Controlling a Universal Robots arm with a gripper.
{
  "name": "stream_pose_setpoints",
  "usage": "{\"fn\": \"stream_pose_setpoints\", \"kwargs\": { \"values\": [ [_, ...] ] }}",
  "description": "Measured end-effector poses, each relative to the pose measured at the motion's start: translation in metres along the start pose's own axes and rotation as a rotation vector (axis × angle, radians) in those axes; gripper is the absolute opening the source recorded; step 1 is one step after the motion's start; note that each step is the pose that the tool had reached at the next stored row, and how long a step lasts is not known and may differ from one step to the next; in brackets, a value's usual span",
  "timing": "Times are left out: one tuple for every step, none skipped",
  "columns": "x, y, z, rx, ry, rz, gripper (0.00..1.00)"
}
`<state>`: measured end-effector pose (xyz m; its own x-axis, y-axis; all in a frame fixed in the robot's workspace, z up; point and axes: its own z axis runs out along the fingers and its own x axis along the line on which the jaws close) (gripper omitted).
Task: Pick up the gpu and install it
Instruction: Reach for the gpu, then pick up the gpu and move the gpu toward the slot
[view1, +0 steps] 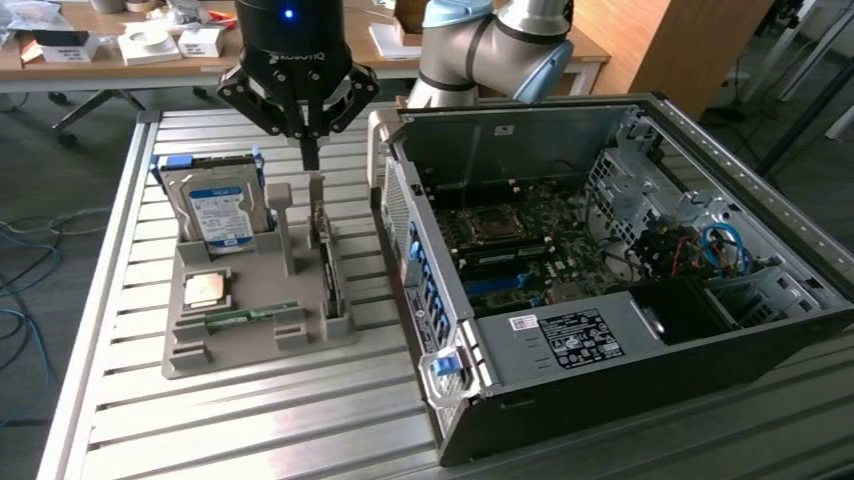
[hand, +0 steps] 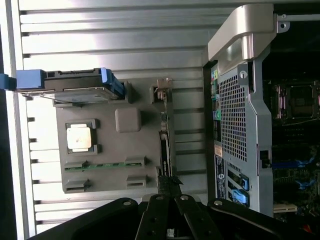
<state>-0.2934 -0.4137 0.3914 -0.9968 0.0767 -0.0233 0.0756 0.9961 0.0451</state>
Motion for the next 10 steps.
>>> {"fn": "stream_pose_setpoints", "kwargs": {
  "values": [
    [0.0000, 0.0000, 0.0000, 0.0000, 0.0000, 0.000, 0.11],
    [0.0000, 0.0000, 0.0000, 0.0000, 0.0000, 0.000, 0.11],
    [0.0000, -0.0001, -0.0001, 0.0001, 0.0001, 0.000, 0.11],
    [0.0000, -0.0001, 0.0000, 0.0000, 0.0000, 0.000, 0.11],
    [0.0000, -0.0001, 0.0000, 0.0000, 0.0001, 0.000, 0.11],
    [0.0000, -0.0001, 0.0000, 0.0001, 0.0001, 0.000, 0.11],
    [0.0000, 0.0000, 0.0000, 0.0001, 0.0001, 0.000, 0.11],
    [0.0000, 0.0000, 0.0000, 0.0000, 0.0000, 0.000, 0.11],
    [0.0000, -0.0001, -0.0001, 0.0001, 0.0001, 0.000, 0.11],
    [0.0000, -0.0001, 0.0000, 0.0000, 0.0001, 0.000, 0.11]
  ]
}}
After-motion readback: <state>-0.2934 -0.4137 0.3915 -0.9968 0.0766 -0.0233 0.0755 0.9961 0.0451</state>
